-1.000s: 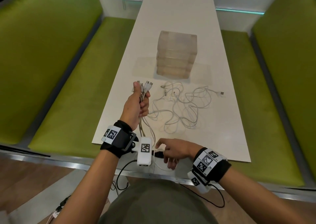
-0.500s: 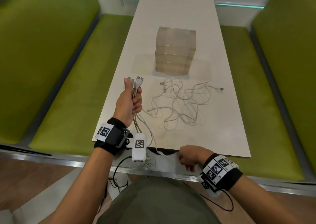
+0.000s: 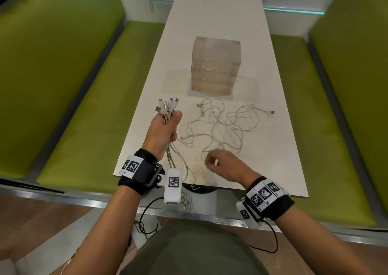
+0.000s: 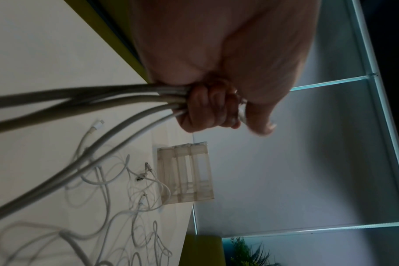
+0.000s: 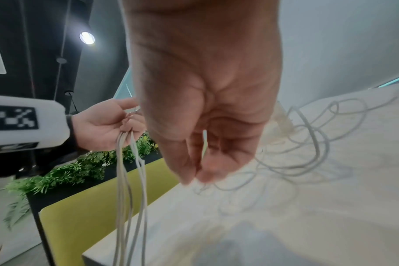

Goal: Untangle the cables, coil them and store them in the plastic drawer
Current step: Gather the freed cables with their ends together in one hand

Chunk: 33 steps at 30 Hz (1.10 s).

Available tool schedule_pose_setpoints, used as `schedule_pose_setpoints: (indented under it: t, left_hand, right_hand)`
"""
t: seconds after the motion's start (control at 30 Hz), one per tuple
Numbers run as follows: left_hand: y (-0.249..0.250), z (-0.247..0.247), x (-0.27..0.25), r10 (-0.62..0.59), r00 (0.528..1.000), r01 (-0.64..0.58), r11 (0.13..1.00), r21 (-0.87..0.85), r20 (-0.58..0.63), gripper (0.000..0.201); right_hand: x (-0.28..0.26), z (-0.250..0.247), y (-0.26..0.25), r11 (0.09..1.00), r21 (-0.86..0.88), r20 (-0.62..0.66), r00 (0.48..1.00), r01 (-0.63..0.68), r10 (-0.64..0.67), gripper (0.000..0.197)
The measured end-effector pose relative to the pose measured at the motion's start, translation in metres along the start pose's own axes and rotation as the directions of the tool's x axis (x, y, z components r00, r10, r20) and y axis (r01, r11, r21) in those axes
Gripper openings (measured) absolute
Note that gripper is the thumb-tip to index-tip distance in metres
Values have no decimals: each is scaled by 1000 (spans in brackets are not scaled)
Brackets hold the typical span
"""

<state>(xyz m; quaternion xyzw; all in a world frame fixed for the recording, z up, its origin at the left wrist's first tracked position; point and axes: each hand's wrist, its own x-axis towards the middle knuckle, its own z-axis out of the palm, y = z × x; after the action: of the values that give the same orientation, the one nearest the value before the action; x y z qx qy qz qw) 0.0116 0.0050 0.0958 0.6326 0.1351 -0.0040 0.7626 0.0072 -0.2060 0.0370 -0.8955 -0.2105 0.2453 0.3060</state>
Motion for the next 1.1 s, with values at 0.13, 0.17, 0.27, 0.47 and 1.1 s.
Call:
schedule_pose_setpoints:
  t: [0.13,0.17,0.27,0.47,1.1]
  left_hand:
    - [-4,-4,0,-9,999,9,1000,-3,-40,18]
    - [-3,-4,0,-22,998,20,999,-32,-54,20]
    - [-2,-6,-2,-41,996,33,995,-95,-82,13]
    - [-6,-13,-1,-95,993,73,964,-255,-76,16]
    - [-8,14,8,-134,980,159,973,-168,150,78]
  right_hand:
    - [33,-13,-18,995,-45,-267,959,84,-93,13]
    - [45,-12,-20,994,-88,-269,960,61,-83,17]
    - [83,-5,-16,964,-238,-194,978,-116,69,30]
    - [100,11,6,894,-394,-194,970,-214,147,23]
    - [36,-25,-85,795,578,-367,929,183,54,16]
